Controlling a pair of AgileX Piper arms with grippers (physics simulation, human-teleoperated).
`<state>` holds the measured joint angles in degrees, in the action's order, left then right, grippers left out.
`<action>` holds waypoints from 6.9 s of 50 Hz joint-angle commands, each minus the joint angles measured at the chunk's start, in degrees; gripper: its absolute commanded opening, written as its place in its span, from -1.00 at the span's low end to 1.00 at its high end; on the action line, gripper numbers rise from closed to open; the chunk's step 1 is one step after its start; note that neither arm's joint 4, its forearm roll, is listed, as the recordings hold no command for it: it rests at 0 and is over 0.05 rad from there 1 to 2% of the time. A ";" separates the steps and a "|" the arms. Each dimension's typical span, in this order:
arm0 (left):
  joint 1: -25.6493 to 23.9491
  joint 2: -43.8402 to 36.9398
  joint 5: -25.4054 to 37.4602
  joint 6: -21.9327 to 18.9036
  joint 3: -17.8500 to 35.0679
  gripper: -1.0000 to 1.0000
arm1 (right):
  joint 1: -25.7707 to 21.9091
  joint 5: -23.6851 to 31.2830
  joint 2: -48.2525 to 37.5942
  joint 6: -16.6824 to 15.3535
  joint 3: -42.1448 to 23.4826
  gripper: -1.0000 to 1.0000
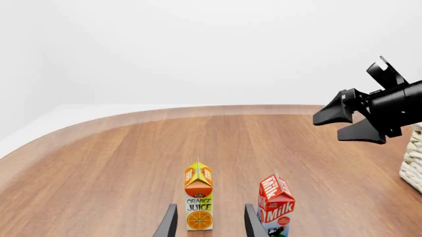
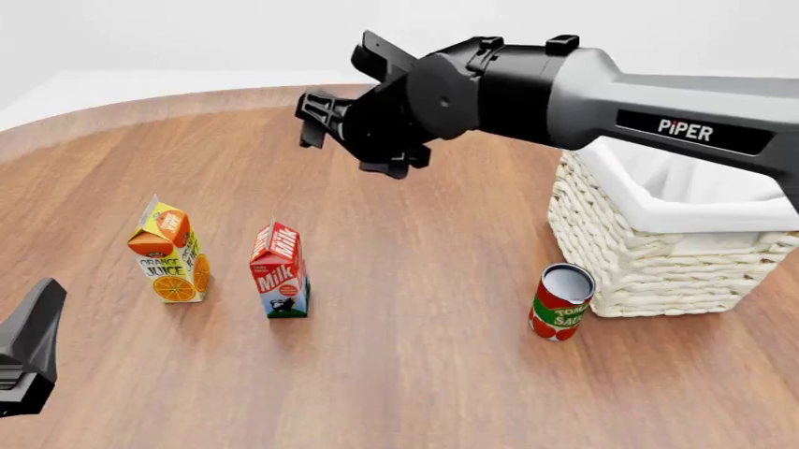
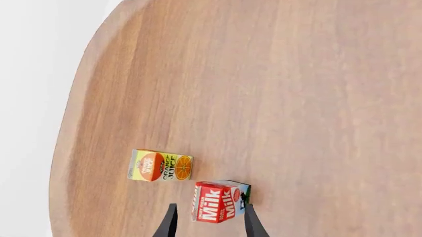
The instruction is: Pick the milk and place it in the basket.
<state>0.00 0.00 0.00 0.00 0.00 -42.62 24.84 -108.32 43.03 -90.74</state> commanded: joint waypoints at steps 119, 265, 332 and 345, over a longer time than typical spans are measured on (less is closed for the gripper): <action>0.00 0.00 0.00 0.00 0.00 1.00 | -4.66 -3.52 -12.02 3.55 -3.24 1.00; 0.00 0.00 0.00 0.00 0.00 1.00 | -7.20 -7.17 -19.76 6.77 -5.44 1.00; 0.00 0.00 0.00 0.00 0.00 1.00 | -5.60 -8.91 -15.05 4.68 -3.85 -1.00; 0.00 0.00 0.00 0.00 0.00 1.00 | -4.76 -9.11 -13.30 4.10 -2.72 -1.00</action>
<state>0.00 0.00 0.00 0.00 0.00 -47.97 16.34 -123.84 46.92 -93.46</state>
